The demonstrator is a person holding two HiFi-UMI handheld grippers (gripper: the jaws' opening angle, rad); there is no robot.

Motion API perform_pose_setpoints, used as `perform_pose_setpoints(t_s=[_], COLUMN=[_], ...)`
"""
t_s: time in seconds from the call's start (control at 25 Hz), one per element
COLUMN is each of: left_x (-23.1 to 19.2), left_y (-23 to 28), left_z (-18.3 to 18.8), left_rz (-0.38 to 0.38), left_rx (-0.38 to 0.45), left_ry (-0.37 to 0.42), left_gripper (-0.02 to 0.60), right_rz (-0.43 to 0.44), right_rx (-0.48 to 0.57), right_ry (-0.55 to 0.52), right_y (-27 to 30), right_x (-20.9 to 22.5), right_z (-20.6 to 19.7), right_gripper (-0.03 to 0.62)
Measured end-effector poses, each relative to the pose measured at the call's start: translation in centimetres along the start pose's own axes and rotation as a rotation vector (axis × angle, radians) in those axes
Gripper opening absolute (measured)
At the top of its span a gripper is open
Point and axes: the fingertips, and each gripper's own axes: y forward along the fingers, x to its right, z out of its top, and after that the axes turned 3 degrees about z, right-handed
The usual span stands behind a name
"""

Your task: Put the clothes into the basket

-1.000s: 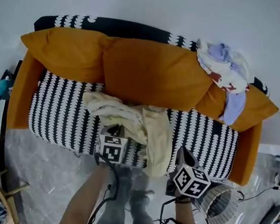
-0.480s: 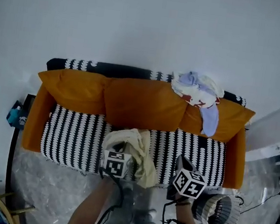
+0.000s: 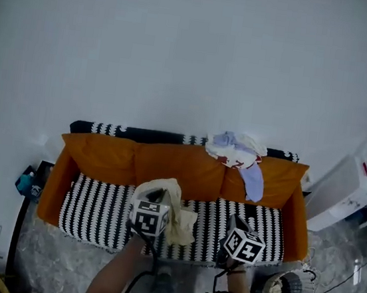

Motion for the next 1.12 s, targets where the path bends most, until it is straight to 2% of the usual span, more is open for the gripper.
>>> perform_pose_setpoints(t_s=[0.28,0.6,0.88,1.12], left_x=[1.7,6.1,10.4,15.1], left_y=[-3.7,-6.5,-7.8,-7.2], left_z=[7.4,15.6,19.4,21.7], left_rz=[-0.002,-0.08,-0.159,-0.282], left_rx=[0.116,0.246,0.326,0.355], left_ry=[0.033,0.093,0.127,0.178], left_gripper=[0.028,0.028,0.026,0.026], right_rz=[0.025,0.008,-0.049,-0.127], right_rx=[0.051,0.13,0.208,0.244], right_ry=[-0.065,-0.109,-0.118,-0.076], right_y=[-2.6,-5.4,-8.9,-11.1], right_x=[-1.1,-0.6,1.8,4.9], right_z=[4.0,9.9,13.2,14.4], right_gripper=[0.003,0.003,0.003,0.003])
